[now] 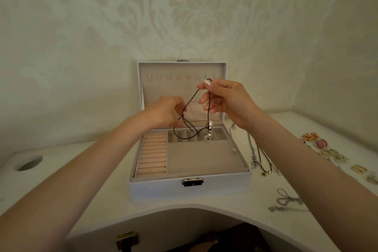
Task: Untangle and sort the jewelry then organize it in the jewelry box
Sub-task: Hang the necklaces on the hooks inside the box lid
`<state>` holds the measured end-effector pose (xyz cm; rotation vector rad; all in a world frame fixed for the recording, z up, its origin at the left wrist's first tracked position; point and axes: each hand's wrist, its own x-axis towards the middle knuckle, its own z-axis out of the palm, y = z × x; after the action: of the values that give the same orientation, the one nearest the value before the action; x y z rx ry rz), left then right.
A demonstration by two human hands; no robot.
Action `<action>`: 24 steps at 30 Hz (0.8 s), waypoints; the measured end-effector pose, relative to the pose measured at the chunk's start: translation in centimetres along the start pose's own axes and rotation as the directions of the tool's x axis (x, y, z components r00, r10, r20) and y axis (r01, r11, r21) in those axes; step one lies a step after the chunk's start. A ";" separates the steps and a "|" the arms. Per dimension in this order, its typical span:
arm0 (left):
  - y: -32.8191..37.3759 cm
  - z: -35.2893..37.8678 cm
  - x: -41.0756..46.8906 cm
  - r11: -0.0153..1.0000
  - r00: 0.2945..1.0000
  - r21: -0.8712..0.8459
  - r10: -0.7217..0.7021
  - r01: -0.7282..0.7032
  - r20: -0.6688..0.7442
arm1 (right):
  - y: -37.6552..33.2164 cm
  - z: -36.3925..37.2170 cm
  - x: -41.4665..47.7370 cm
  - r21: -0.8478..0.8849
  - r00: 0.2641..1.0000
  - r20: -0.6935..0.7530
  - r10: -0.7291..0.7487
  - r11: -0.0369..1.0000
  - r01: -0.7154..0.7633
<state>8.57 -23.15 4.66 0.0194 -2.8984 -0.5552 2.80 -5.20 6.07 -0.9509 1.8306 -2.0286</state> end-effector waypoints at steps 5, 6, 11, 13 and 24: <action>-0.6 0.0 -0.4 0.994 0.993 -0.022 -0.101 0.103 0.065 | 1.5 -0.9 -0.2 -0.073 0.992 -0.081 0.099 0.992 -0.105; -0.5 -0.2 -0.4 0.985 0.995 -0.139 -0.096 0.098 0.021 | 1.8 -1.0 -0.2 -0.086 0.990 -0.076 0.121 0.988 -0.128; 1.1 -1.8 -0.2 0.753 0.976 -0.647 -0.025 -0.125 -0.218 | 2.2 -0.9 0.1 -0.145 0.993 0.023 0.119 0.983 -0.115; 1.9 -2.1 0.1 0.709 0.970 -0.683 0.000 -0.172 -0.245 | 2.0 -0.5 0.2 -0.155 0.993 0.072 0.095 0.984 -0.083; 3.3 -1.5 0.9 0.718 0.893 -0.641 -0.060 -0.272 -0.447 | 1.3 0.4 1.1 0.060 0.997 0.065 0.051 0.997 -0.055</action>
<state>8.09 -20.68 7.37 -0.1185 -2.0752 -1.3784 1.96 -6.39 5.19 -0.9282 1.7324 -1.9882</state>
